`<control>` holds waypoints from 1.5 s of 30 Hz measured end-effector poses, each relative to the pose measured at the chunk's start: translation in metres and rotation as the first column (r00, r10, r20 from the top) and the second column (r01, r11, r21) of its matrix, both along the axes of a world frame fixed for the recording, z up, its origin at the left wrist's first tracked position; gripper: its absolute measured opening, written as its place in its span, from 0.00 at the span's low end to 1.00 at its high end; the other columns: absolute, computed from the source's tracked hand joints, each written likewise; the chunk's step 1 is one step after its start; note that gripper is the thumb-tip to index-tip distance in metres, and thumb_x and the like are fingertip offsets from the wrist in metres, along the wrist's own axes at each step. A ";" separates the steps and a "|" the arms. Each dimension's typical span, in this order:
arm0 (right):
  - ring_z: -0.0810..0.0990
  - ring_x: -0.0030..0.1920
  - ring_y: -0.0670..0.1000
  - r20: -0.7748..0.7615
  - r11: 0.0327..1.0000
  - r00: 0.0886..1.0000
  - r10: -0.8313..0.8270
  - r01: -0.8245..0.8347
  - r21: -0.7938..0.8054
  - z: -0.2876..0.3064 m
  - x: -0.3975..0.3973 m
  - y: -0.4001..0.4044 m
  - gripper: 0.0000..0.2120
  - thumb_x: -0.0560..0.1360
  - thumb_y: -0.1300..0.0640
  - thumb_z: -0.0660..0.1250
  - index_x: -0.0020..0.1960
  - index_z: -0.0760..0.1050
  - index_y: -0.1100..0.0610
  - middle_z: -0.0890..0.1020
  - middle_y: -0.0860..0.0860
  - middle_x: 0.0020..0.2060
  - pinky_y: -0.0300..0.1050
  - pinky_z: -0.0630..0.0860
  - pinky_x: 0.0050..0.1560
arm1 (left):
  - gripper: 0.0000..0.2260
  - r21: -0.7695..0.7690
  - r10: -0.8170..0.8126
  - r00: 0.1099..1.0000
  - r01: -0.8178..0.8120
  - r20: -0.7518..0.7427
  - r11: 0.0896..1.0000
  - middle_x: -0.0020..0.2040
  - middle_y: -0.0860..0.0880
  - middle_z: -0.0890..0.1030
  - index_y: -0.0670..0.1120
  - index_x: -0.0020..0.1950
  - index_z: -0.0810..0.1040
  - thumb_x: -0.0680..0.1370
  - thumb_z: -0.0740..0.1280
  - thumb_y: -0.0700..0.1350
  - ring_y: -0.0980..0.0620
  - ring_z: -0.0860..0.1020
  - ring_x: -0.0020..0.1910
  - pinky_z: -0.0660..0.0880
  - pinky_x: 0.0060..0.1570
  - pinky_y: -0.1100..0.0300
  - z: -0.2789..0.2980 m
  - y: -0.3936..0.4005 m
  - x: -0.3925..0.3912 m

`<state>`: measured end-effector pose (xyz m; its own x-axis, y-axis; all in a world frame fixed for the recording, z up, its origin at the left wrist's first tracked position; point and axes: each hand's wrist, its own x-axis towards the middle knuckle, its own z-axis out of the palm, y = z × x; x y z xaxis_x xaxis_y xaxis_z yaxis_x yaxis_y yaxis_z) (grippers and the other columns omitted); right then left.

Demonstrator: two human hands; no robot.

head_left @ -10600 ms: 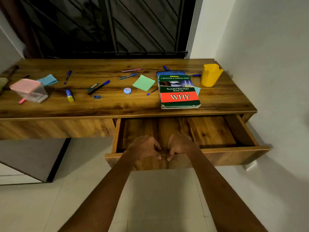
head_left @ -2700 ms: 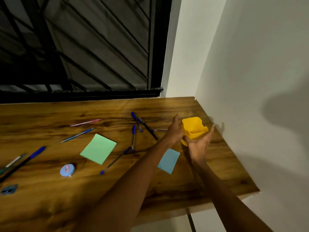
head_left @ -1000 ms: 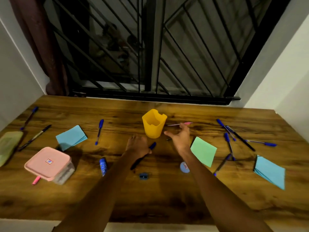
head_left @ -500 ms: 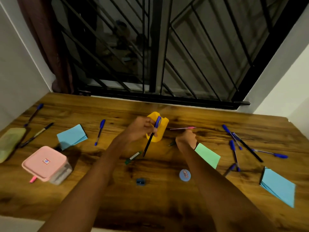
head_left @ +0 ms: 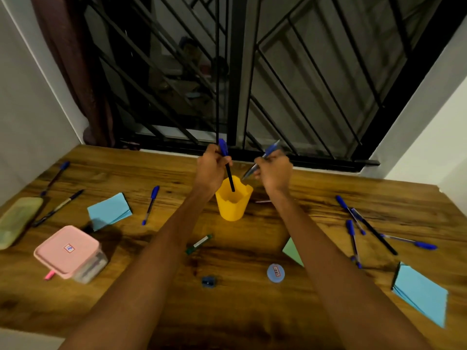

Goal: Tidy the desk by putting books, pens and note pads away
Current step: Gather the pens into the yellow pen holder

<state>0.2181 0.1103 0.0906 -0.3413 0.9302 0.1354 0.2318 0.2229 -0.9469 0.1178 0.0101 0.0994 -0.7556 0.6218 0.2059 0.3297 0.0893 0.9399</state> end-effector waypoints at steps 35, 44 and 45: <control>0.83 0.48 0.60 0.553 0.939 0.820 -0.145 0.291 -0.185 -0.095 0.015 0.045 0.09 0.76 0.60 0.64 0.53 0.74 0.64 0.82 0.60 0.50 0.54 0.81 0.51 | 0.07 -0.900 -0.457 0.889 0.202 0.004 0.387 0.36 0.46 0.84 0.43 0.40 0.80 0.69 0.74 0.45 0.51 0.81 0.31 0.76 0.32 0.61 -0.087 -0.054 -0.021; 0.80 0.32 0.52 0.357 0.901 0.921 -0.154 0.279 -0.332 -0.073 0.018 0.053 0.08 0.77 0.57 0.66 0.50 0.76 0.61 0.80 0.57 0.42 0.46 0.82 0.36 | 0.08 -0.534 -0.446 0.860 0.505 0.248 0.678 0.44 0.41 0.82 0.37 0.51 0.78 0.73 0.68 0.33 0.49 0.81 0.41 0.80 0.39 0.63 -0.031 -0.054 -0.028; 0.81 0.32 0.51 0.312 0.915 0.936 -0.161 0.260 -0.309 -0.067 0.015 0.056 0.06 0.76 0.57 0.66 0.46 0.77 0.60 0.82 0.56 0.40 0.43 0.81 0.34 | 0.09 -0.465 -0.450 0.854 0.520 0.261 0.717 0.45 0.42 0.82 0.37 0.53 0.77 0.73 0.68 0.32 0.50 0.81 0.41 0.80 0.40 0.62 -0.021 -0.054 -0.030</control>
